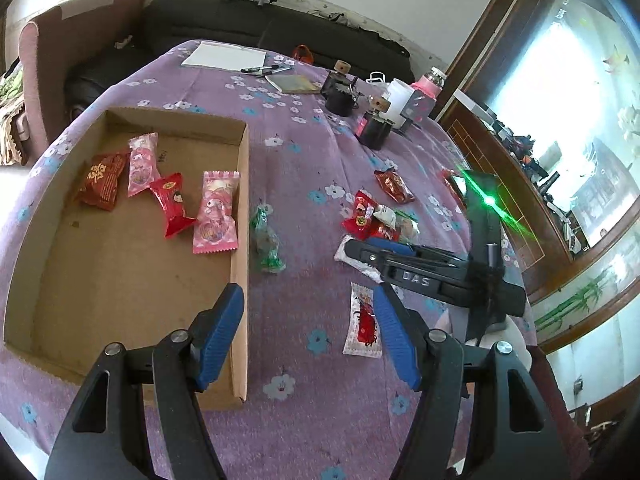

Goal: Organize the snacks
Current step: 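Grasp a white-and-red packet with each gripper from the table, then carry both white-and-red packets into the box and release them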

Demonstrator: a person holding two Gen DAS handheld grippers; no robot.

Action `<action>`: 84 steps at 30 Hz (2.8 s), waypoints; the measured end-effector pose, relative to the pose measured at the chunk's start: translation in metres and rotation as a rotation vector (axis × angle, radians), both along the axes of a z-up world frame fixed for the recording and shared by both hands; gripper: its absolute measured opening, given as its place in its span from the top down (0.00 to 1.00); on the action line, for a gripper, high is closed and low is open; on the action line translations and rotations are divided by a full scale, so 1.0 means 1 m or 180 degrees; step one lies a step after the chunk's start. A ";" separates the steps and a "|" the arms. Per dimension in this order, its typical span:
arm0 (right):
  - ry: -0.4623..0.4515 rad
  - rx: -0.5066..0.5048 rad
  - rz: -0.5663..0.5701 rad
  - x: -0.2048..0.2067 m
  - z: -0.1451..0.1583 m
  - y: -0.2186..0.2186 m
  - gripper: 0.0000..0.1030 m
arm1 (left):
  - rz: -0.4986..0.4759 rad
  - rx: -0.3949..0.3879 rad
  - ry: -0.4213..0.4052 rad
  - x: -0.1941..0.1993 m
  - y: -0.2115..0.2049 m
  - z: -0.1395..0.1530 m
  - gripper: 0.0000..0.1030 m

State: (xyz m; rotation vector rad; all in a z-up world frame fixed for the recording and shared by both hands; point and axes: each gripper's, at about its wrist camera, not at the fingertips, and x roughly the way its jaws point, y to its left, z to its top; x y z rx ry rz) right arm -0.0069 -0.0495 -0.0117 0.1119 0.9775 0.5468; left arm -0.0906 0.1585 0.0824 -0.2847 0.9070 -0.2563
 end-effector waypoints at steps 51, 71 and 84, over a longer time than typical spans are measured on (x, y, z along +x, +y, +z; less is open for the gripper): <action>-0.0196 -0.0545 -0.0509 -0.076 -0.007 -0.066 0.59 | -0.0593 0.0482 -0.0160 -0.017 -0.081 -0.038 0.71; -0.0554 -0.0409 -0.0186 -0.084 0.043 -0.018 0.79 | 0.0433 0.0323 -0.0080 -0.012 0.091 -0.015 0.71; -0.0275 -0.0055 0.0677 -0.042 0.055 0.156 0.79 | 0.0711 0.0560 0.0303 0.052 0.143 -0.051 0.71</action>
